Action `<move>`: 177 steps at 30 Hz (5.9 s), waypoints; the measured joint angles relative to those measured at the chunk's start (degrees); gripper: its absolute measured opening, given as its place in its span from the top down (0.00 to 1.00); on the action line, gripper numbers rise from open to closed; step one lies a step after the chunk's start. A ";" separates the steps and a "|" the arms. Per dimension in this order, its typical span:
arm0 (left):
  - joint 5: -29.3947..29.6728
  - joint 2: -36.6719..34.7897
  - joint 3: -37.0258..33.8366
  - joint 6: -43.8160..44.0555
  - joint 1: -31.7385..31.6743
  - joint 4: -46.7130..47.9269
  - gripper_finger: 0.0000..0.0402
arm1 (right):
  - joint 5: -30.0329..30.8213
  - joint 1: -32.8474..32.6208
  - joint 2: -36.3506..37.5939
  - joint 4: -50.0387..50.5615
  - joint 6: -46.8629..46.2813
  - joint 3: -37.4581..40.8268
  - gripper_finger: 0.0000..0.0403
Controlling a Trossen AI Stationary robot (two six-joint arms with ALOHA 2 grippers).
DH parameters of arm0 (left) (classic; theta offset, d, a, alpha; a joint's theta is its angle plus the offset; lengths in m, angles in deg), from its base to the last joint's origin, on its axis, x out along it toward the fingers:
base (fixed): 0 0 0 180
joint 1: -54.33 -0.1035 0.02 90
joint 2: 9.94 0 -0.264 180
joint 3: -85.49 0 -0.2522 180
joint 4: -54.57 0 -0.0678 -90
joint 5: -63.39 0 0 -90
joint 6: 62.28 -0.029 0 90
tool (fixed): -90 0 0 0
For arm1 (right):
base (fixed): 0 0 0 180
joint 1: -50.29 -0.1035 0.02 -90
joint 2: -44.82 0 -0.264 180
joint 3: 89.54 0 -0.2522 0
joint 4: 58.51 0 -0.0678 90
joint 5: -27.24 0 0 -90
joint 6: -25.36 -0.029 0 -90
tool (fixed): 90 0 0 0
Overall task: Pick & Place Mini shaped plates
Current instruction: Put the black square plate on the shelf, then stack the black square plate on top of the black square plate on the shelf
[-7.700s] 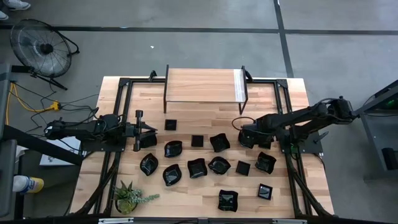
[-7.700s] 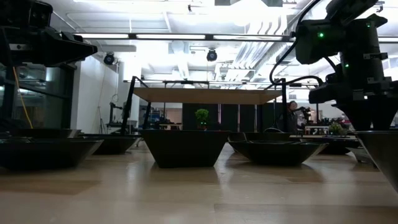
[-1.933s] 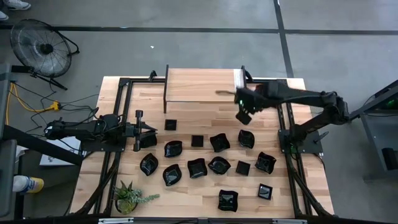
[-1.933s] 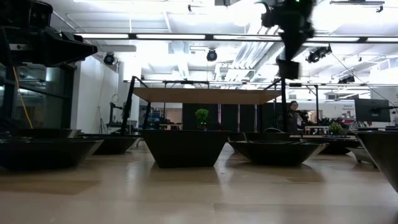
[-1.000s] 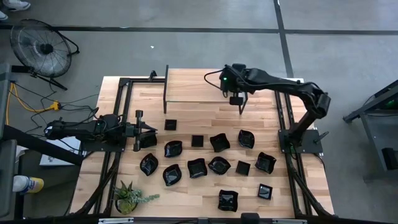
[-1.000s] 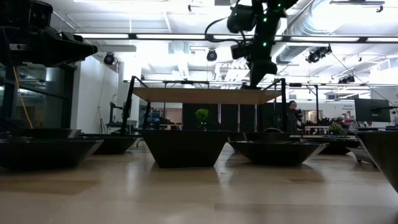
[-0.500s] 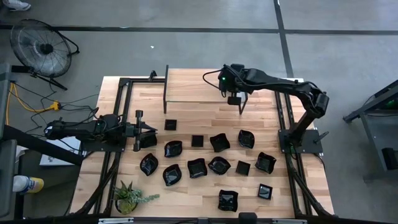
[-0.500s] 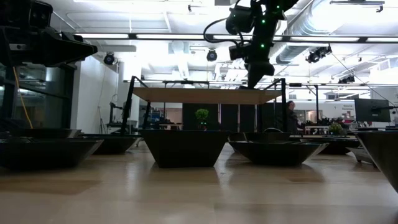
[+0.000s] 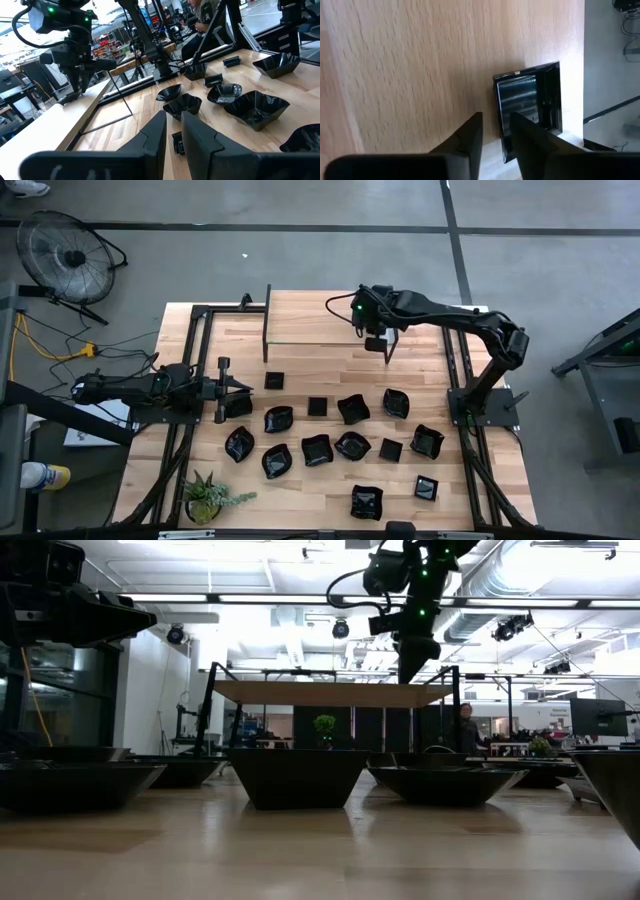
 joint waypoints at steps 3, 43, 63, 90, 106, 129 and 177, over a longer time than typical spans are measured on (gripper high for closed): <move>0.00 0.02 0.00 -0.01 -0.02 0.00 0.86 | -0.08 0.03 0.07 0.29 0.10 -1.74 0.71; 0.00 0.01 0.00 0.00 -0.02 0.00 0.86 | -22.22 -17.64 0.19 26.99 -18.58 -9.47 0.68; 0.00 0.02 0.00 -0.01 -0.02 0.00 0.86 | -20.06 -47.26 1.45 11.29 -59.35 13.01 0.68; 0.00 0.02 0.00 -0.01 -0.02 0.00 0.86 | -33.37 -42.95 9.72 -9.61 -55.72 34.18 0.68; 0.00 0.02 0.00 0.01 -0.02 0.00 0.86 | -33.37 -42.70 4.66 -13.35 -58.30 34.18 0.68; 0.00 0.01 0.00 0.00 0.00 0.00 0.86 | -33.23 -42.70 3.71 -14.16 -59.79 34.13 0.93; 0.00 0.02 0.00 0.00 -0.02 0.00 0.86 | -31.71 -1.49 41.00 -24.51 -59.35 34.07 1.00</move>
